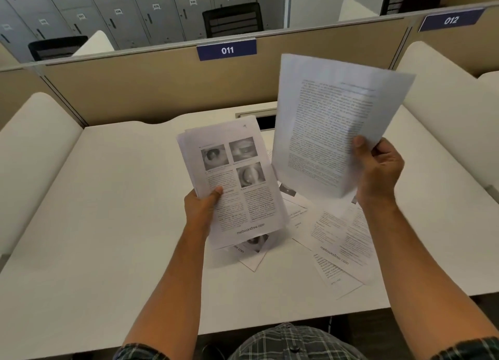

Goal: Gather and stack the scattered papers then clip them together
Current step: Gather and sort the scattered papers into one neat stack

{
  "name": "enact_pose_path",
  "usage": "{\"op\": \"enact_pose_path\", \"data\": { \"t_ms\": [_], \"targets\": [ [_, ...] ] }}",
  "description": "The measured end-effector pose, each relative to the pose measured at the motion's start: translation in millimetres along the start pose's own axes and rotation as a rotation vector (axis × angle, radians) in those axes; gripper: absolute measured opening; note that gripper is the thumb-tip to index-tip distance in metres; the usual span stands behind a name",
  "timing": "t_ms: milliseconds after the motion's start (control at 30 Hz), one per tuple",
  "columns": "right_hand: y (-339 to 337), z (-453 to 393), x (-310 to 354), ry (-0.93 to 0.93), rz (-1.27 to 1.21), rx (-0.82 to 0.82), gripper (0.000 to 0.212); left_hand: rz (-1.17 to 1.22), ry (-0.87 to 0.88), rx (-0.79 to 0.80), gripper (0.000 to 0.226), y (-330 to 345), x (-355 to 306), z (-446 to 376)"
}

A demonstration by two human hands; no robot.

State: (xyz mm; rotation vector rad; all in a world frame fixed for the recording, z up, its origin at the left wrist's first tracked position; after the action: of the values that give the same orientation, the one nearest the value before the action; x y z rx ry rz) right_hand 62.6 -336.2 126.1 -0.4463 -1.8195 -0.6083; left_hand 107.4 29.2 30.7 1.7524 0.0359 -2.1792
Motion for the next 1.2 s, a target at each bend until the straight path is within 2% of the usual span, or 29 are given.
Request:
{"op": "enact_pose_path", "data": {
  "t_ms": [200,333,467,600,700,833,867,967,1000,1033,1100,1200],
  "targets": [
    [3,5,7,-0.033,-0.066,0.085,0.015,-0.030,0.092,-0.027,0.019,2,-5,1],
    [-2,5,5,0.003,-0.127,0.167,0.019,-0.004,0.112,-0.065,0.026,1,-4,5],
    [5,11,-9,0.186,-0.013,0.305,0.013,-0.077,0.043,0.054,0.027,8,-2,11],
    [18,29,-33,0.267,0.164,0.382,0.019,-0.076,-0.065,0.202,0.045,26,-7,21],
    [26,41,-46,0.325,0.289,0.321,0.023,-0.059,-0.076,0.296,0.053,39,-13,33],
    [33,46,-48,0.336,0.362,0.199,0.023,-0.048,-0.073,0.303,0.028,50,-14,40],
    [35,47,-47,0.329,0.361,0.178,0.024,-0.046,-0.078,0.276,0.031,54,-16,44],
    [39,48,-40,0.257,0.379,0.109,0.025,0.070,-0.110,0.294,0.071,66,-21,57],
    [40,47,-36,0.221,0.380,0.073,0.026,0.105,-0.082,0.326,0.077,69,-22,59],
    [40,46,-31,0.182,0.374,0.035,0.029,0.082,-0.025,0.343,0.073,72,-24,62],
    [40,45,-20,0.101,0.309,0.006,0.035,-0.033,0.083,0.338,0.052,76,-30,65],
    [34,42,-9,0.010,0.151,0.162,0.048,-0.068,0.106,0.341,0.032,77,-36,64]
  ]
}}
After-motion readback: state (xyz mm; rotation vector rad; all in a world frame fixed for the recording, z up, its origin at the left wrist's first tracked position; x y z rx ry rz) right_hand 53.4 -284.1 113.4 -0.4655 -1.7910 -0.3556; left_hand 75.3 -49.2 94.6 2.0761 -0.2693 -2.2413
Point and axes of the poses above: each hand's wrist, its own z-axis away from the middle knuckle, its own y-axis out of the palm, x = y × z, the point moved 2 cm from there along -z, towards the middle knuckle, and after that the axes turned 10 degrees about z, right-handed, at the moved point
